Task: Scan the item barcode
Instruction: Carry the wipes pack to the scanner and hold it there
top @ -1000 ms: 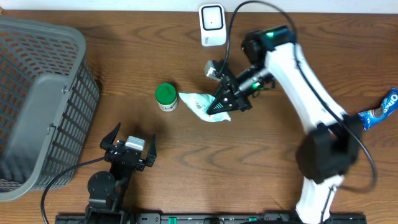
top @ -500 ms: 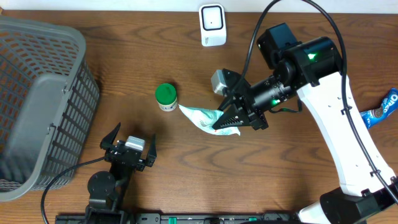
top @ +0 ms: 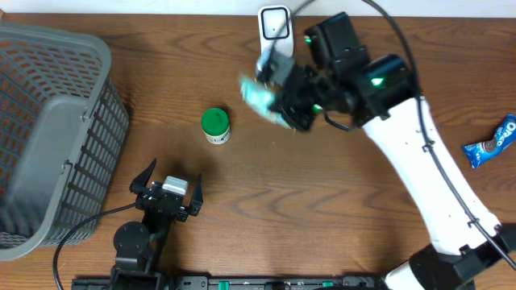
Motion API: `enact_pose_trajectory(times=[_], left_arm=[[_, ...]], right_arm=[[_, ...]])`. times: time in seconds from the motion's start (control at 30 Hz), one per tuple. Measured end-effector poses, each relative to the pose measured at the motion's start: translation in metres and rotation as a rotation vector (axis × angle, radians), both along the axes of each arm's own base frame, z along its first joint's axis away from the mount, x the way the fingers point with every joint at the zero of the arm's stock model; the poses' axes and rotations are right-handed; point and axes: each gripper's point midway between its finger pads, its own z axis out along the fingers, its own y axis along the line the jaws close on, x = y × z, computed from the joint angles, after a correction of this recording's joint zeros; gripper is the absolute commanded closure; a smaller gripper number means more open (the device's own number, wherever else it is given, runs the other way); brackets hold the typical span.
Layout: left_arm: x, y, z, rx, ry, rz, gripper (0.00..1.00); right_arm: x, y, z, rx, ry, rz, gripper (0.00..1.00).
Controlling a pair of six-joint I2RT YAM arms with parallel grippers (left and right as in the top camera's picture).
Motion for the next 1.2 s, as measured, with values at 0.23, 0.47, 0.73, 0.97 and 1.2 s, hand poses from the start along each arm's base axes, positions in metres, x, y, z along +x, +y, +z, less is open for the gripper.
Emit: enact_pose_trajectory(times=[0.23,0.47,0.73,0.97,1.2], left_arm=[[0.000,0.000,0.000,0.000,0.000,0.000,0.02],[0.000,0.000,0.000,0.000,0.001,0.000,0.02],[0.000,0.000,0.000,0.000,0.001,0.000,0.02],[0.000,0.000,0.000,0.000,0.000,0.000,0.02],[0.000,0.000,0.000,0.000,0.000,0.000,0.02]], right_arm=[[0.109,-0.016,-0.017,-0.163,-0.301,-0.398,0.99],[0.207,-0.020,-0.043,-0.190,-0.557,-0.575,0.99],[0.271,-0.028,-0.096,-0.321,-0.777,-0.632,0.99],[0.289,-0.026,-0.136,-0.433,-0.859,-0.578,0.99],[0.296,-0.035,-0.176,-0.541,-0.858,-0.529,0.99]])
